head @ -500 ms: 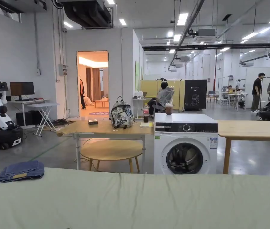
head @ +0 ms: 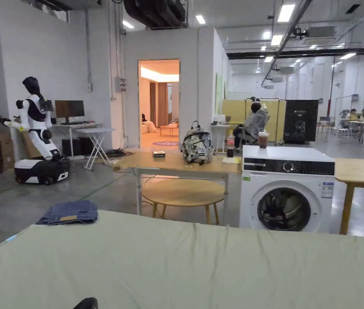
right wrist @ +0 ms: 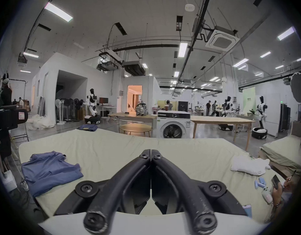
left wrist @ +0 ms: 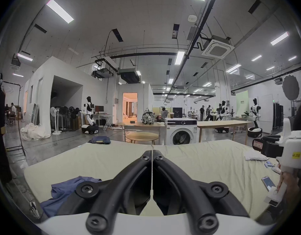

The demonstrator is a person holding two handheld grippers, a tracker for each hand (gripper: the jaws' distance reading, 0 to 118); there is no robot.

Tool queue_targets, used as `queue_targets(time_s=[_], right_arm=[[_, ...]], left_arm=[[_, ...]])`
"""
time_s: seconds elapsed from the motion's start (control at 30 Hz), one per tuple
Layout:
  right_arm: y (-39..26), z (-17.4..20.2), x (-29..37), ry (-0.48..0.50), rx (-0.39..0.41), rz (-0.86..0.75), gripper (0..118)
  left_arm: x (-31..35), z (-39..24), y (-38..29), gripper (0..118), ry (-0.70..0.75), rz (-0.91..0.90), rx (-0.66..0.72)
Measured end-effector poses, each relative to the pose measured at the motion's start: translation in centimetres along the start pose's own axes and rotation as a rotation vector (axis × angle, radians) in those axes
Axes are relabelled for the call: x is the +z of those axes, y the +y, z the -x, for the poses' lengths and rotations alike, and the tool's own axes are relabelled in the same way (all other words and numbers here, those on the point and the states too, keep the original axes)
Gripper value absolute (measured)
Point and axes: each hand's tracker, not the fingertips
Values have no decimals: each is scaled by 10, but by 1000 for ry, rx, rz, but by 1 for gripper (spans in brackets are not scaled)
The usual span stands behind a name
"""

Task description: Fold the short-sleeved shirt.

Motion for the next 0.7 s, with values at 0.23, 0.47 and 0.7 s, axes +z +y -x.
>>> queue_targets(time_s=[0.23, 0.47, 0.7], right_arm=[[1, 40, -25, 161, -60, 4, 0], [-5, 56, -44, 215, -87, 53, 0], [-9, 60, -42, 256, -71, 47, 0]], left_arm=[[28, 35, -3, 0, 129, 27, -1], [37, 54, -2, 0, 215, 51, -6], [39, 65, -8, 0, 248, 87, -31]])
